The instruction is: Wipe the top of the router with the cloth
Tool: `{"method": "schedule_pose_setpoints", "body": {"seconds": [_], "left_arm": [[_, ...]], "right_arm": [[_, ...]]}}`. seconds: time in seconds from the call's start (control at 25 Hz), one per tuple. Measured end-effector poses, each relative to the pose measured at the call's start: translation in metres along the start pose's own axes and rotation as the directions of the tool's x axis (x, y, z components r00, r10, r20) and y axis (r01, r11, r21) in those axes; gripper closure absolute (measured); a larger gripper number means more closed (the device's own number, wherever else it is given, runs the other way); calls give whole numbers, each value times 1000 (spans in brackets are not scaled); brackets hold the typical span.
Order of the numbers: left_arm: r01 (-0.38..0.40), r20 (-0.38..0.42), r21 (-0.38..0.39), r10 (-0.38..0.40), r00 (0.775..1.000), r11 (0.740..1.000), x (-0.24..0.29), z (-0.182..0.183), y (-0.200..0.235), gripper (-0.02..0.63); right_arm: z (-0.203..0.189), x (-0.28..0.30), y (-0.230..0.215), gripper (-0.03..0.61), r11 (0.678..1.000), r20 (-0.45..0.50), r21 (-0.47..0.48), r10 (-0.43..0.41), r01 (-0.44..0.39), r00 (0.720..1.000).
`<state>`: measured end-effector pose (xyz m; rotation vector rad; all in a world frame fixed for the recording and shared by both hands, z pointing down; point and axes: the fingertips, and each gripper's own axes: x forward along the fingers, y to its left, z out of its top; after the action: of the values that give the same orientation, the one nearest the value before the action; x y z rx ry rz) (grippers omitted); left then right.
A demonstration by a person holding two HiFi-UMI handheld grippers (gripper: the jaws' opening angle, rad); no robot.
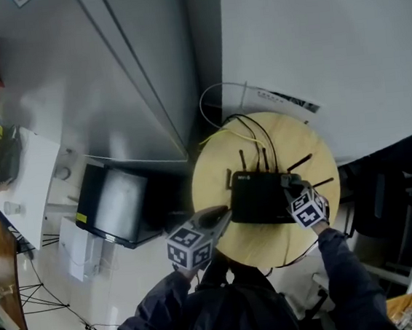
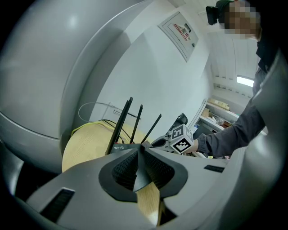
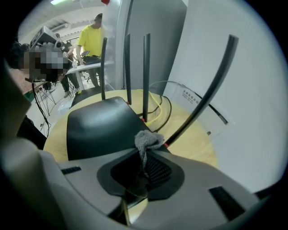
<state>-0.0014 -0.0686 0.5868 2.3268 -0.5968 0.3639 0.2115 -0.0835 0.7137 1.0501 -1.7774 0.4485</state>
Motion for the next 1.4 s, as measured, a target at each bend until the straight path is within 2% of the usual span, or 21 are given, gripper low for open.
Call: {"method": "schedule_pose_setpoints", "body": {"seconds": [0.24, 0.44, 0.6, 0.72, 0.92, 1.08, 1.24, 1.4], "left_arm": [[1, 0, -4, -1, 1000, 1000, -2, -4, -2, 583], [7, -5, 1, -7, 1000, 1000, -2, -7, -5, 583], [13, -14, 8, -13, 1000, 1000, -3, -10, -9, 583], [16, -20, 15, -16, 1000, 1000, -5, -12, -13, 583], [21, -25, 11, -21, 999, 1000, -9, -15, -17, 583], [27, -31, 19, -26, 999, 999, -13, -18, -23, 583], [22, -43, 19, -21, 999, 1000, -21, -25, -24, 583], [9, -46, 14, -8, 999, 1000, -32, -30, -22, 583]], "right_arm": [[-24, -15, 21, 512, 998, -20, -13, 68, -69, 997], [-47, -35, 59, 512, 994, -15, -20, 112, -112, 994], [-60, -46, 87, 512, 992, 0, -16, 122, -122, 992], [-63, -49, 92, 512, 994, 15, 10, 112, -113, 994], [-60, -51, 90, 512, 993, 38, 42, 107, -108, 994], [-52, -66, 99, 512, 980, 133, 171, 82, -105, 988], [-36, -68, 142, 512, 948, 193, 265, 127, -177, 973], [1, -45, 194, 512, 927, 221, 283, 188, -248, 957]]}}
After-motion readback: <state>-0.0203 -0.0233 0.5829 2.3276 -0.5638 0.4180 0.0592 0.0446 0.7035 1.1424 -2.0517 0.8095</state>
